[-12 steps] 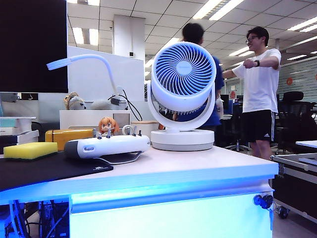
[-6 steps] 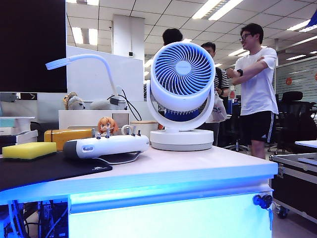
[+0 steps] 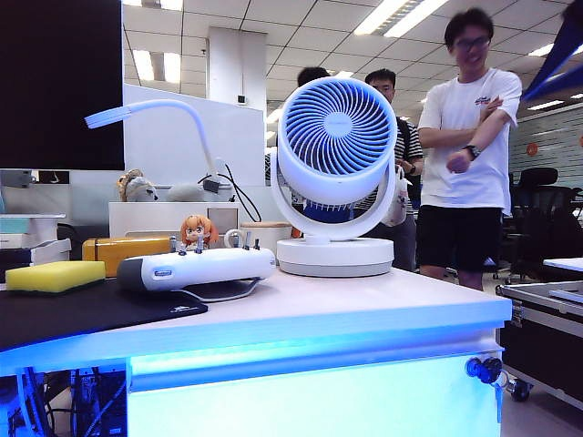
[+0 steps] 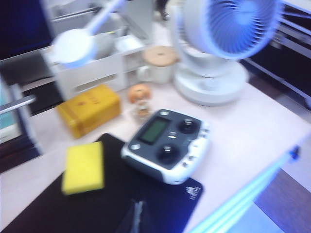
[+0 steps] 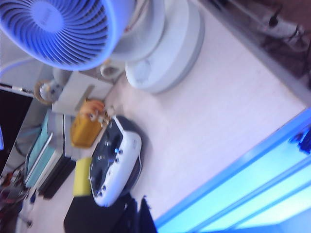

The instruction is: Open the drawer, place the cleaning sponge inside, then close the drawer.

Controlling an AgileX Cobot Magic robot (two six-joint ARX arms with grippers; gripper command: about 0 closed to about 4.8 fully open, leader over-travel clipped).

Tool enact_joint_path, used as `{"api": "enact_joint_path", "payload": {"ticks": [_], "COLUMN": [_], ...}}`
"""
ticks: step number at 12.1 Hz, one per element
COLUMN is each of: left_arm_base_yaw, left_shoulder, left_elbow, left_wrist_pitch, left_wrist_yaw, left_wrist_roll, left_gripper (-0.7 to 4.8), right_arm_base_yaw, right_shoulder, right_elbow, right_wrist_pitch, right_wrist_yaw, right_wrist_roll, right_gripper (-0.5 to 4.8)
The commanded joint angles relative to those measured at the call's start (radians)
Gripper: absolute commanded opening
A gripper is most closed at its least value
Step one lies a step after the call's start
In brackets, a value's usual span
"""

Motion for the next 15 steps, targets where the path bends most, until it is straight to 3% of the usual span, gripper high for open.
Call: {"api": "enact_joint_path", "payload": {"ticks": [1,4,8,12,14,15], "left_arm_base_yaw": [-0.079,-0.088,-0.088,-0.088,-0.088,-0.088], "left_shoulder": [0.021,0.042,0.042,0.041,0.041,0.041], "left_elbow": [0.004,0.004,0.004,0.004,0.004,0.004], "left_wrist_pitch": [0.014,0.027,0.026,0.026,0.026,0.026], "left_wrist_yaw": [0.002,0.002,0.003,0.002,0.002,0.002], "left_wrist_roll": [-0.005,-0.004,-0.004,-0.005,-0.005,-0.005], "left_gripper": [-0.05,-0.05,-0.05,-0.05,-0.05,-0.05], "right_arm_base_yaw": [0.001,0.0,0.0,0.0,-0.002,-0.002], "right_shoulder": [0.116,0.298,0.429,0.554,0.67,0.702], "right_elbow": [0.005,0.004,-0.03,-0.266,-0.359,-0.374], "right_wrist_pitch": [0.044,0.217,0.269,0.758,1.068,1.144], "right_wrist_yaw": [-0.15,-0.26,-0.353,-0.482,-0.487,-0.483], "right_wrist_roll": [0.011,0.002,-0.071,-0.015,0.116,0.151], "right_gripper": [-0.06,-0.06,-0.06,-0.05,-0.05,-0.05]}}
